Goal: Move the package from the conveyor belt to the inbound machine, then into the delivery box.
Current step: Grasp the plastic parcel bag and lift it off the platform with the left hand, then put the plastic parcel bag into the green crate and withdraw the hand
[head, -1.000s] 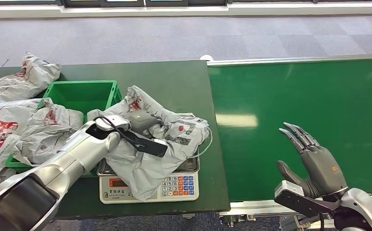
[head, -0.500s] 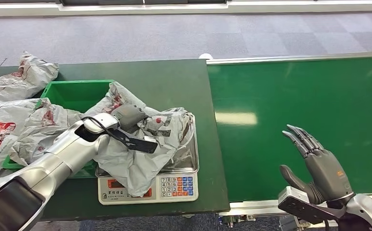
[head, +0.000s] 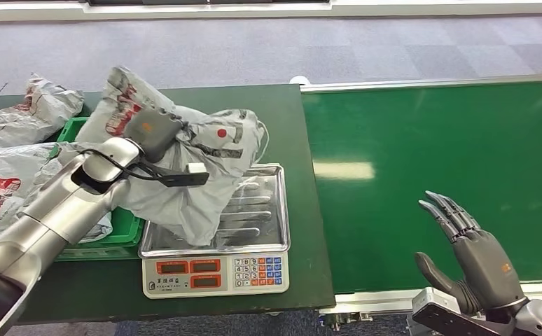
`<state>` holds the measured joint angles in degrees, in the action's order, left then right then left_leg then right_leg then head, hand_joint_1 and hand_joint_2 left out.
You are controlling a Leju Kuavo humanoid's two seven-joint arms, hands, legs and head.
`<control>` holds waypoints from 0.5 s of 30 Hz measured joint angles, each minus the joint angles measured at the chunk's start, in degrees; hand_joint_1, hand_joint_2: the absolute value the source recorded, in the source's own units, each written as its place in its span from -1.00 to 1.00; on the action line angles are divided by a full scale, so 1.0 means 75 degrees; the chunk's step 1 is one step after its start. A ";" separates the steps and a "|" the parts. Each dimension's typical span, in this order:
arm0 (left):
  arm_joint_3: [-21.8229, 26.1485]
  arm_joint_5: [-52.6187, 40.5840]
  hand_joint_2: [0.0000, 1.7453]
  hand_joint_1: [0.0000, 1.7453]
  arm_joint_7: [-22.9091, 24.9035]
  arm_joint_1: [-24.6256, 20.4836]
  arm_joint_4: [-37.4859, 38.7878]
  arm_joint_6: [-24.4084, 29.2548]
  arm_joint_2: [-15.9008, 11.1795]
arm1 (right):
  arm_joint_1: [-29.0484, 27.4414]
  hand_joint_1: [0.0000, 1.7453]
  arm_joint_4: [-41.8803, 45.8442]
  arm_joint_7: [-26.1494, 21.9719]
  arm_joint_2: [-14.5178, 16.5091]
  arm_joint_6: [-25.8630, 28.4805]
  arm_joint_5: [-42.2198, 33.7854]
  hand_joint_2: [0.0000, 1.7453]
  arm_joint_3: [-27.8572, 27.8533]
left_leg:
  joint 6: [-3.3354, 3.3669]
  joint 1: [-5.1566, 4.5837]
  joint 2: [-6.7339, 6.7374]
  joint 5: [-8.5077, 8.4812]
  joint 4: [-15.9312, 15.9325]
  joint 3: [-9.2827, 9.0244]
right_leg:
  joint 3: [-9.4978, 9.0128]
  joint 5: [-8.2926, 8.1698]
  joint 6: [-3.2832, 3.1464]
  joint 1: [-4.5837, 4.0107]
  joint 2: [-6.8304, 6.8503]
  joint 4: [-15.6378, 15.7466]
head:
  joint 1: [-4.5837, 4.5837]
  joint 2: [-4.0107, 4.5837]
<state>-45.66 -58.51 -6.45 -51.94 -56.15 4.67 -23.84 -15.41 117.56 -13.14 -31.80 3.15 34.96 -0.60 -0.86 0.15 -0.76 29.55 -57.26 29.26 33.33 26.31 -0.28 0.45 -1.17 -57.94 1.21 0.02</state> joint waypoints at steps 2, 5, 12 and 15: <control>0.0402 -0.0182 1.00 1.00 0.0061 -0.0032 -0.0607 -0.0130 -0.0331 | -0.0010 -1.00 0.0004 -0.0023 0.0020 0.0025 0.0024 -0.50 -0.0002 | 0.0000 0.0001 0.0016 0.0000 0.0001 0.0006 | 0.0013 -0.0001 -0.0002 -0.0002 -0.0011 -0.0001 | -0.0001 0.0000; 0.1055 -0.0617 1.00 1.00 0.0203 -0.0026 -0.1391 -0.0146 -0.0737 | 0.0012 -1.00 0.0002 -0.0040 0.0040 0.0037 0.0068 1.00 -0.0002 | -0.0001 0.0003 0.0020 0.0000 0.0003 0.0018 | 0.0021 -0.0001 -0.0003 -0.0004 -0.0012 -0.0003 | -0.0001 0.0000; 0.2763 -0.1535 1.00 1.00 0.0427 0.0413 -0.2902 0.0156 -0.1642 | 0.0448 -1.00 -0.0256 -0.0039 0.0292 0.0044 0.0449 1.00 0.0125 | -0.0002 0.0007 0.0032 0.0000 0.0005 0.0024 | 0.0037 0.0000 -0.0005 -0.0006 -0.0029 -0.0008 | -0.0002 0.0000; 0.3227 -0.1793 1.00 1.00 0.0449 0.0601 -0.3187 0.0141 -0.1771 | 0.0566 -1.00 -0.0312 -0.0002 0.0400 0.0099 0.0587 1.00 0.0203 | -0.0003 0.0007 -0.0002 -0.0001 0.0005 0.0029 | 0.0028 0.0002 -0.0007 -0.0006 -0.0004 -0.0008 | 0.0000 0.0000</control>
<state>-21.46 -71.96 -3.08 -47.43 -80.05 5.73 -37.12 -11.16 115.22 -13.16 -28.80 3.89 39.36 0.93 -0.88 0.21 -0.77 29.54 -57.23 29.48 33.54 26.32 -0.34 0.41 -1.19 -58.00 1.21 0.02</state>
